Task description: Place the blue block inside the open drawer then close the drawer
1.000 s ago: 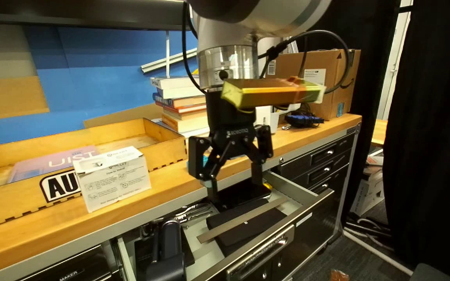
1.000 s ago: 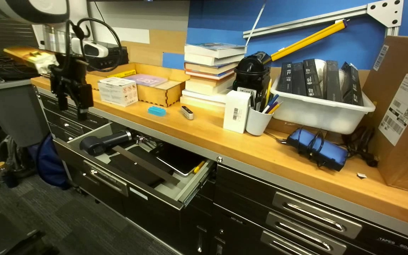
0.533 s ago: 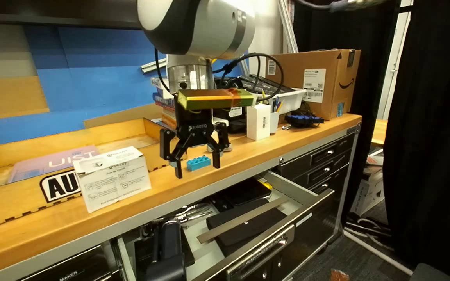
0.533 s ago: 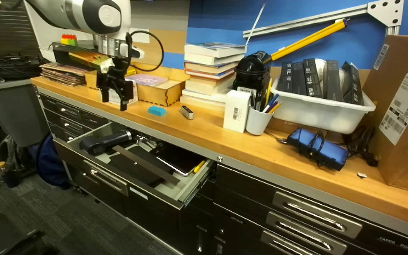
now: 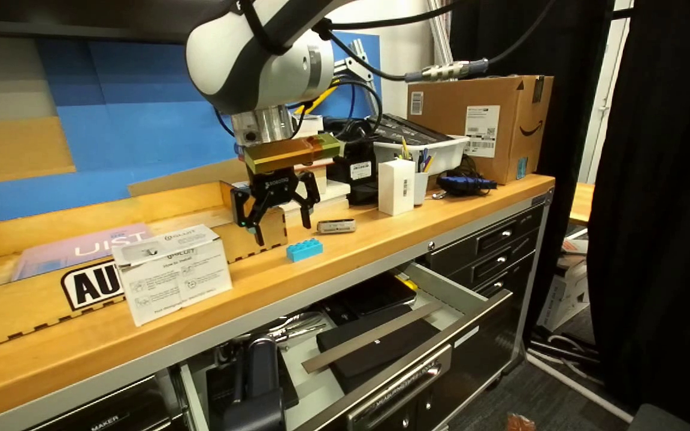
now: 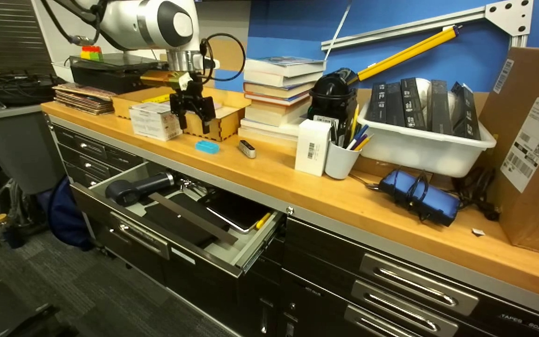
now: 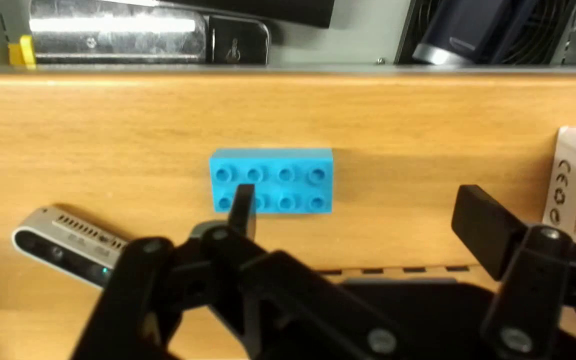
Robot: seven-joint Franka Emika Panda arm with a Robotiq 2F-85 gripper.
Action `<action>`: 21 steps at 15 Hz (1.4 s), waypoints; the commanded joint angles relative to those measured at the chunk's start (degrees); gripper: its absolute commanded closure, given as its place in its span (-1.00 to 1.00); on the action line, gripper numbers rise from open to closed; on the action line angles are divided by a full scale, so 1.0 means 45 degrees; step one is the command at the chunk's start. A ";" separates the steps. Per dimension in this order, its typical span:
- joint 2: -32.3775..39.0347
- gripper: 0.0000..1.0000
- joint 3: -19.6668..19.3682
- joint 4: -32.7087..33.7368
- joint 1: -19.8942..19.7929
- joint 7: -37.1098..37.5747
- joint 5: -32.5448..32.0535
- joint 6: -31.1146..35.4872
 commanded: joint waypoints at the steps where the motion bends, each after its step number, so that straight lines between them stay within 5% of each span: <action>1: 0.1351 -1.00 -0.0637 0.2095 0.0579 0.0750 -0.0679 -0.0257; 7: 0.1876 -1.00 -0.0854 0.2640 0.0287 0.0387 -0.0050 -0.0778; 18: 0.1422 -1.00 -0.0729 0.1540 -0.0492 -0.0403 0.1536 -0.1325; 19: 0.1386 -0.94 -0.0720 0.1410 -0.0505 -0.0366 0.1631 -0.1253; 20: 0.1295 -0.48 -0.0748 0.1196 -0.0451 -0.0311 0.1580 -0.1274; 21: 0.1231 -0.45 -0.0764 0.1006 -0.0436 -0.0274 0.1567 -0.1202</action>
